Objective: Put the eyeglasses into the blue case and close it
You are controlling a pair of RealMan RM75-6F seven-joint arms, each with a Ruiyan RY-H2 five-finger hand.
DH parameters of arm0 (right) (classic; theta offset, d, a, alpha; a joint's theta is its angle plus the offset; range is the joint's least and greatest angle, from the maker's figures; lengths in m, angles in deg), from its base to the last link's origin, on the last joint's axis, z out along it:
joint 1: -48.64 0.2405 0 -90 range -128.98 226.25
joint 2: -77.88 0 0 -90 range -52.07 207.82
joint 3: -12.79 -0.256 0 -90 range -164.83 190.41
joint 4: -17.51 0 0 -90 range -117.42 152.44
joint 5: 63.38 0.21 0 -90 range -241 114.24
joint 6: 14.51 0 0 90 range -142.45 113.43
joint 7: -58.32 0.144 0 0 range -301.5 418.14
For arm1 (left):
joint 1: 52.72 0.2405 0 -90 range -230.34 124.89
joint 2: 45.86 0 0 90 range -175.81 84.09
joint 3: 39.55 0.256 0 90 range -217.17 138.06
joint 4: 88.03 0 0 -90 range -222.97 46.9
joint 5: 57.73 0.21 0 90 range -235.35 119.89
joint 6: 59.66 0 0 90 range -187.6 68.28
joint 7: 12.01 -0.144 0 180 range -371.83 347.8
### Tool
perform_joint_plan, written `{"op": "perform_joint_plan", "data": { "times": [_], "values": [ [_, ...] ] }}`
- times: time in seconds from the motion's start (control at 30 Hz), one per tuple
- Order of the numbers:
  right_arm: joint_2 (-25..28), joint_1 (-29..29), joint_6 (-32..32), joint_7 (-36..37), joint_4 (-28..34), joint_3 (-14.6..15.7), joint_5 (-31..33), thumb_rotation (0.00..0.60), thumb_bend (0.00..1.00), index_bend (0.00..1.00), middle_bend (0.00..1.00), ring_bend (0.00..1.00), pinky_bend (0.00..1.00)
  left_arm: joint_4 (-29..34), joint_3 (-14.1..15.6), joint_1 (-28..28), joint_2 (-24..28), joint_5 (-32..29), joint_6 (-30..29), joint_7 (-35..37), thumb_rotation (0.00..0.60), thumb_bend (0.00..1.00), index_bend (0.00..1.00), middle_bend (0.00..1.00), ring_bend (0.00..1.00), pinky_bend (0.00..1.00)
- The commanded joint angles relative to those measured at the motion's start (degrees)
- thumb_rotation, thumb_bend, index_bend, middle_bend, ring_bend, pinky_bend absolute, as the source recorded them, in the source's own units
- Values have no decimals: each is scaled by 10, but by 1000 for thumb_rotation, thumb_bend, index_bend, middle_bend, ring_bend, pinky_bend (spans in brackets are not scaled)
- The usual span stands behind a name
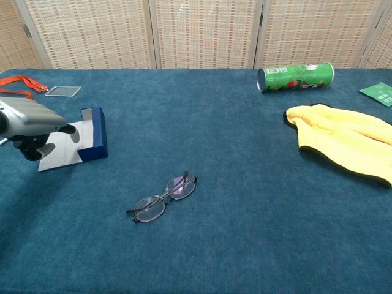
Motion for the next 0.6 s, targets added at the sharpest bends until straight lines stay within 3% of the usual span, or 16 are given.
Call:
{"op": "perform_joint_plan", "data": {
  "times": [0.03, 0.33, 0.6],
  "values": [
    [1, -2, 2, 0, 0, 0, 1, 600, 390, 317, 361, 360, 308, 1, -9, -3, -6, 9, 21, 16, 600, 734, 201, 987, 981, 1000],
    [1, -6, 5, 4, -4, 1, 5, 600, 390, 318, 366, 365, 308, -6, -43, -33, -21, 30, 94, 66, 600, 735, 188, 987, 981, 1000],
    [3, -11, 9, 10, -8, 1, 9, 600, 390, 317, 369, 369, 308, -67, -60, -67, -69, 12, 70, 58, 600, 735, 159, 987, 981, 1000]
  ]
}}
